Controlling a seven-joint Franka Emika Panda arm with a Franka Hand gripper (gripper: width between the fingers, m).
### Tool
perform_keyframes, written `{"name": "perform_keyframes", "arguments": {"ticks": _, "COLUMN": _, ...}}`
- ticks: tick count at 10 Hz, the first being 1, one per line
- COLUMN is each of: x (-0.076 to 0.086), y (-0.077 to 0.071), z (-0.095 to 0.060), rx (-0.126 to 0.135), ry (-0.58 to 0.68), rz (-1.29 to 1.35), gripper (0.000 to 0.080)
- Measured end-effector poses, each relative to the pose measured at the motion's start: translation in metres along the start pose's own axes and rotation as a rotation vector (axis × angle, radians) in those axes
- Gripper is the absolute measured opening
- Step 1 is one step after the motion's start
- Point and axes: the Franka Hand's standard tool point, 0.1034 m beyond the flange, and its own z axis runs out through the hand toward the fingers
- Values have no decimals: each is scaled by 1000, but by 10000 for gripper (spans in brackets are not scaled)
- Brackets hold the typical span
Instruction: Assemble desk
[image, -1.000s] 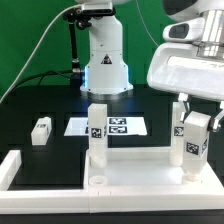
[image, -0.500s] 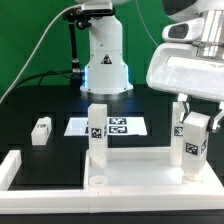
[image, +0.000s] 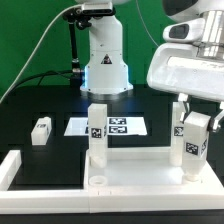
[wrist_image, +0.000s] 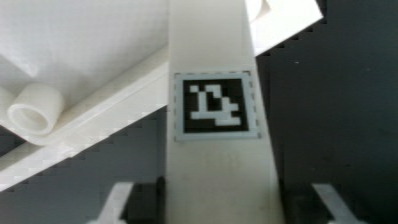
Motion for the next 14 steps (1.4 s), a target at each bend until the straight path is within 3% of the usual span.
{"name": "perform_keyframes", "arguments": {"ticks": 6, "x": -2, "y": 0, "z": 3, "rx": 8, "ry": 8, "rz": -7, "gripper": 289}}
{"name": "perform_keyframes", "arguments": {"ticks": 7, "x": -14, "y": 3, "z": 5, "rx": 43, "ry": 21, "rz": -3, "gripper": 289}}
{"name": "perform_keyframes", "arguments": {"ticks": 14, "x": -35, "y": 0, "z": 0, "rx": 20, "ry": 52, "rz": -14, "gripper": 289}}
